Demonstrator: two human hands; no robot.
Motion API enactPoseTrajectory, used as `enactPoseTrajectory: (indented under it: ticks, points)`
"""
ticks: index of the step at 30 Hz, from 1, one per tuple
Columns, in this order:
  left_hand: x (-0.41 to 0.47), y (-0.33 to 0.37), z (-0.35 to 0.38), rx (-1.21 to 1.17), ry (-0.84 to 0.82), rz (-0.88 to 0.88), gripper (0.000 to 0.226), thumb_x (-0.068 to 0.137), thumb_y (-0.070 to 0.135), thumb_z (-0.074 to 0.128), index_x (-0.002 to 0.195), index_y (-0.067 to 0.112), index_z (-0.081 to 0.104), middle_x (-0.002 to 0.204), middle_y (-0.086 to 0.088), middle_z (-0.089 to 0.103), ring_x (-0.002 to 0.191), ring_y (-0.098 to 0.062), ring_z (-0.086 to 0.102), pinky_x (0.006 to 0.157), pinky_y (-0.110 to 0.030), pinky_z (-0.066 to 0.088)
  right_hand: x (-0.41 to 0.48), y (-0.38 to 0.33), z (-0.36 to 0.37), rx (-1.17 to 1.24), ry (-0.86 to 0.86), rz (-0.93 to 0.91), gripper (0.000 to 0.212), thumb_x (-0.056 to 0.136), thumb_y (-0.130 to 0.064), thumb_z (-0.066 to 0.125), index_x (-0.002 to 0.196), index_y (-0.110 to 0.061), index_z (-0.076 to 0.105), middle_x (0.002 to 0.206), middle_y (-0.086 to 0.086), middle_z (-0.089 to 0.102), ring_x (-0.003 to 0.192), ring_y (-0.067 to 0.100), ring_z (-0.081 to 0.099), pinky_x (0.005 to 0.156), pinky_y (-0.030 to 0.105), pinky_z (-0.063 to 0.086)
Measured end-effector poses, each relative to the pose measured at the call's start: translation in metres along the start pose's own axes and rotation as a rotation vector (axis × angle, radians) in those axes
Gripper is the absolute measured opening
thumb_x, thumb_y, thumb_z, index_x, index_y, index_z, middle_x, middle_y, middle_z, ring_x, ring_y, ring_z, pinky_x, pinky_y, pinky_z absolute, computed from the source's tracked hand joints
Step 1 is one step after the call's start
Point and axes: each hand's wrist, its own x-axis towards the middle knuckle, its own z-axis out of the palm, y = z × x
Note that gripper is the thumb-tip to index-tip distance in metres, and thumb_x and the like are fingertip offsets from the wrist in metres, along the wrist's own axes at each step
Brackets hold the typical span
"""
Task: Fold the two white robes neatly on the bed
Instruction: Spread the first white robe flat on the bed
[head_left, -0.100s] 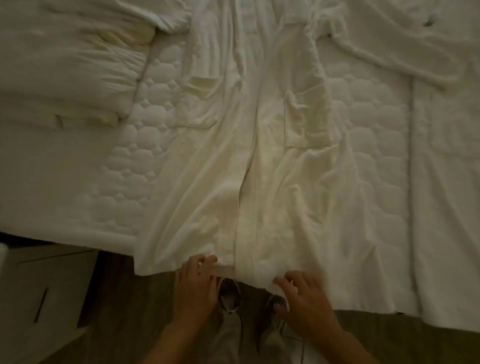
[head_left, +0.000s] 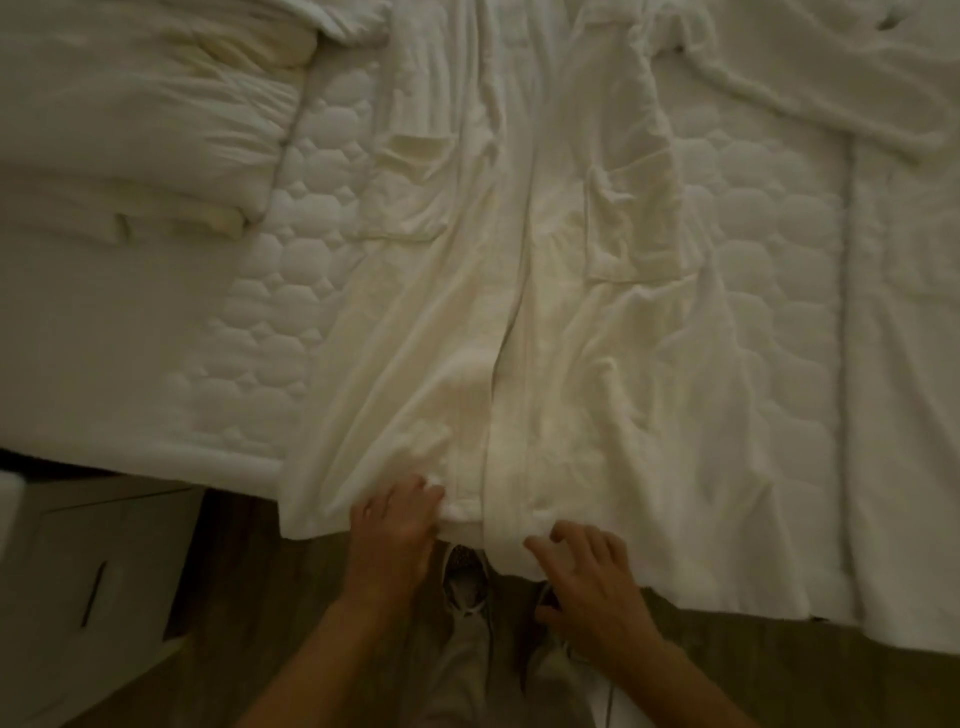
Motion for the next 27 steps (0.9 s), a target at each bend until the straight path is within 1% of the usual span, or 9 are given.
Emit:
enactPoseTrajectory:
  ticks: [4, 7, 12, 15, 18, 21, 22, 24, 27]
  points:
    - [0.025, -0.024, -0.007, 0.050, -0.056, 0.274, 0.024, 0.078, 0.027, 0.074, 0.100, 0.017, 0.074, 0.103, -0.003, 0.073, 0.094, -0.028, 0.068, 0.080, -0.040, 0.052, 0.012, -0.015, 0.014, -0.112, 0.062, 0.010, 0.077, 0.043, -0.016, 0.089, 0.115, -0.023, 0.063, 0.114, 0.011, 0.055, 0.098, 0.027, 0.051, 0.083, 0.043, 0.050]
    - [0.019, -0.041, -0.016, -0.011, -0.027, 0.367, 0.019, 0.084, 0.024, 0.061, 0.091, 0.015, 0.075, 0.093, -0.003, 0.075, 0.083, -0.024, 0.071, 0.077, -0.036, 0.055, 0.008, -0.010, 0.015, -0.142, 0.090, -0.023, 0.058, 0.054, -0.012, 0.088, 0.108, -0.018, 0.068, 0.102, 0.007, 0.064, 0.087, 0.025, 0.059, 0.080, 0.040, 0.048]
    - [-0.035, -0.041, -0.019, 0.017, -0.246, 0.514, 0.031, 0.055, 0.021, 0.093, 0.083, 0.019, 0.078, 0.084, 0.001, 0.074, 0.071, -0.014, 0.071, 0.067, -0.025, 0.060, -0.001, -0.008, 0.015, -0.093, 0.003, -0.014, 0.046, 0.060, -0.017, 0.089, 0.102, -0.017, 0.069, 0.095, 0.003, 0.069, 0.081, 0.022, 0.064, 0.074, 0.036, 0.055]
    - [-0.060, -0.043, 0.014, 0.001, -0.364, 0.399, 0.023, 0.070, 0.026, 0.067, 0.089, 0.022, 0.079, 0.091, 0.002, 0.075, 0.079, -0.016, 0.073, 0.069, -0.026, 0.060, 0.002, -0.017, 0.016, -0.061, -0.012, 0.082, 0.039, 0.062, -0.019, 0.084, 0.097, -0.021, 0.067, 0.095, 0.000, 0.066, 0.082, 0.021, 0.061, 0.073, 0.034, 0.052]
    - [-0.060, -0.033, 0.008, -0.085, -0.413, 0.183, 0.033, 0.072, 0.051, 0.048, 0.080, 0.033, 0.075, 0.082, 0.014, 0.065, 0.066, -0.006, 0.066, 0.056, -0.019, 0.051, 0.009, -0.024, 0.020, -0.005, -0.033, 0.161, 0.033, 0.058, -0.025, 0.080, 0.085, -0.026, 0.063, 0.086, -0.004, 0.061, 0.076, 0.020, 0.060, 0.066, 0.032, 0.049]
    - [-0.056, -0.086, 0.049, -0.275, -0.113, -0.166, 0.028, 0.082, 0.058, 0.060, 0.084, 0.034, 0.072, 0.081, 0.009, 0.069, 0.072, -0.014, 0.063, 0.066, -0.030, 0.047, 0.018, -0.020, 0.010, 0.095, 0.177, 0.204, 0.010, 0.073, -0.035, 0.063, 0.077, -0.027, 0.066, 0.081, -0.006, 0.062, 0.072, 0.019, 0.062, 0.063, 0.030, 0.048]
    - [-0.050, -0.104, 0.049, -0.354, -0.041, -0.339, 0.036, 0.077, 0.063, 0.069, 0.100, 0.036, 0.070, 0.087, 0.000, 0.072, 0.080, -0.024, 0.065, 0.072, -0.043, 0.047, 0.022, -0.014, 0.002, 0.132, 0.291, 0.258, 0.016, 0.076, -0.038, 0.060, 0.079, -0.025, 0.070, 0.082, -0.004, 0.064, 0.073, 0.020, 0.061, 0.064, 0.031, 0.049]
    - [-0.028, -0.136, 0.033, -0.534, -0.084, -0.614, 0.068, 0.072, 0.075, 0.067, 0.128, 0.039, 0.054, 0.115, -0.009, 0.068, 0.105, -0.036, 0.063, 0.085, -0.047, 0.048, 0.032, 0.005, -0.022, 0.161, 0.442, 0.480, 0.037, 0.082, -0.045, 0.056, 0.091, -0.016, 0.078, 0.095, 0.008, 0.070, 0.085, 0.026, 0.062, 0.072, 0.038, 0.054]
    - [0.013, -0.153, -0.020, -0.558, 0.027, -0.798, 0.073, 0.070, 0.072, 0.060, 0.119, 0.017, 0.065, 0.116, -0.013, 0.069, 0.111, -0.037, 0.064, 0.095, -0.049, 0.051, 0.036, 0.045, -0.068, 0.191, 0.451, 0.872, 0.072, 0.082, -0.062, 0.042, 0.122, -0.008, 0.068, 0.124, 0.022, 0.063, 0.105, 0.042, 0.062, 0.088, 0.054, 0.050]
